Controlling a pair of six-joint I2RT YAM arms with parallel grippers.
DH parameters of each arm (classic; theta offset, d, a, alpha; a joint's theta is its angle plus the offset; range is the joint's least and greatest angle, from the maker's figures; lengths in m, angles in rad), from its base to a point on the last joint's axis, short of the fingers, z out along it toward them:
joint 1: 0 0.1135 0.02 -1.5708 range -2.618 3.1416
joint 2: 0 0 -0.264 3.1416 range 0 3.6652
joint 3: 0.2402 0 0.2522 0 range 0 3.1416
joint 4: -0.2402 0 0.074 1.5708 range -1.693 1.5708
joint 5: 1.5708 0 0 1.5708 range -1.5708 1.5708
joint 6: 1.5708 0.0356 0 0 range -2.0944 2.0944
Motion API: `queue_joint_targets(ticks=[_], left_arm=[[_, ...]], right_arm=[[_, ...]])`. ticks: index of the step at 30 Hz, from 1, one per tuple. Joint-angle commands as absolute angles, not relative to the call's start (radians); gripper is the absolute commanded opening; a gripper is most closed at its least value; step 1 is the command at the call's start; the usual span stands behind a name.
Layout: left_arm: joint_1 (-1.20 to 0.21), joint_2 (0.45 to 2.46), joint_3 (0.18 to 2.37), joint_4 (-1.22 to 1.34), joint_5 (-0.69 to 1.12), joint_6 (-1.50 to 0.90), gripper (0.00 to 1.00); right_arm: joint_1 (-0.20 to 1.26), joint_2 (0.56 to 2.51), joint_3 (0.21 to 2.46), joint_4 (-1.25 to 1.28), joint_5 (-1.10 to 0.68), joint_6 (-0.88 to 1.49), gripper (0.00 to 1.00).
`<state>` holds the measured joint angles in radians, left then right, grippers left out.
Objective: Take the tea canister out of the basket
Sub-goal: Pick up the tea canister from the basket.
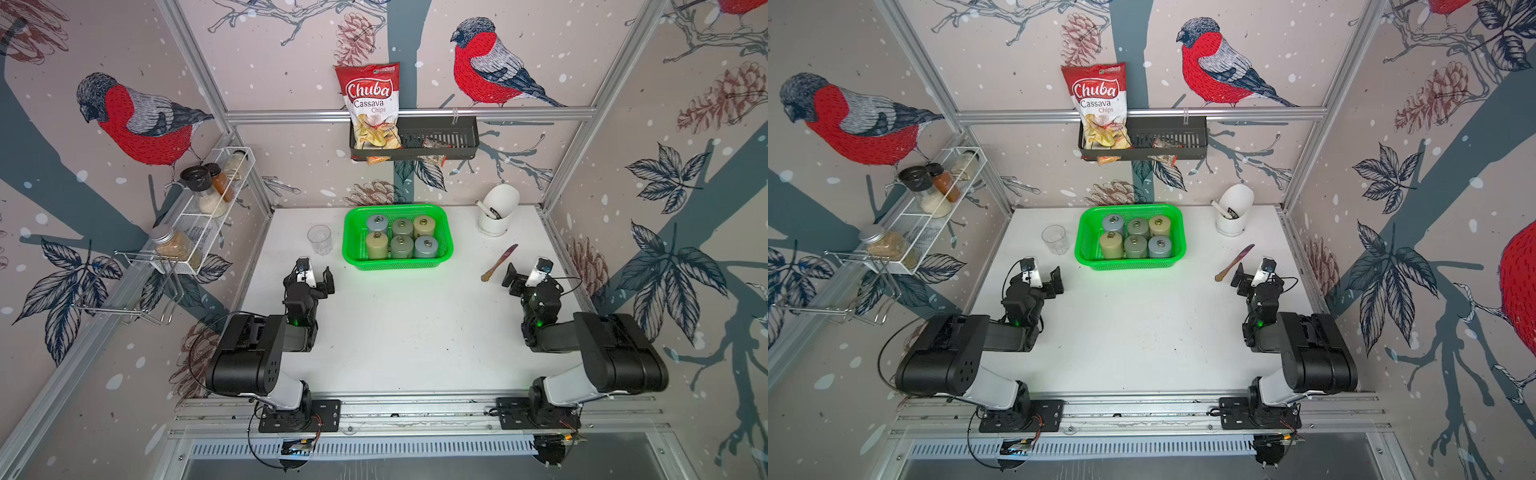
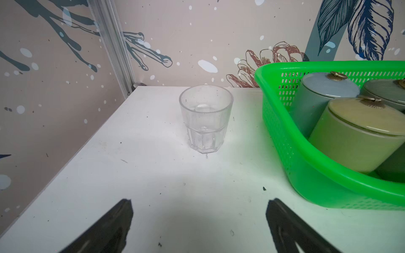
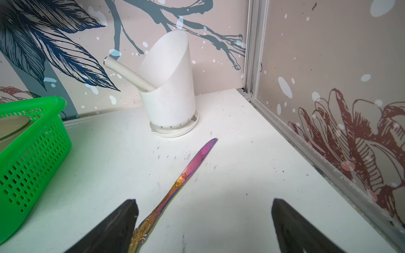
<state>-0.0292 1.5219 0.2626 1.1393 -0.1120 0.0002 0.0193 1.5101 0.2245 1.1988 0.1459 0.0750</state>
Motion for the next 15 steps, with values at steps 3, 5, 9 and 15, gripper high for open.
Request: queue_joint_targets(ticks=[3, 5, 9, 15], left_arm=[[-0.028, 1.519, 0.264, 1.173, -0.113, 0.000, 0.99], [-0.029, 1.519, 0.264, 1.174, -0.112, 0.000, 0.99], [-0.029, 1.520, 0.267, 1.173, -0.112, 0.000, 0.99], [-0.027, 1.521, 0.268, 1.170, -0.109, -0.002, 0.99]], right_arm=[[0.020, 1.508, 0.227, 1.223, 0.152, 0.067, 1.00], [0.020, 1.508, 0.227, 1.223, 0.152, 0.067, 1.00], [0.020, 1.508, 0.227, 1.223, 0.152, 0.067, 1.00], [0.003, 1.509, 0.231, 1.216, 0.119, 0.076, 1.00]])
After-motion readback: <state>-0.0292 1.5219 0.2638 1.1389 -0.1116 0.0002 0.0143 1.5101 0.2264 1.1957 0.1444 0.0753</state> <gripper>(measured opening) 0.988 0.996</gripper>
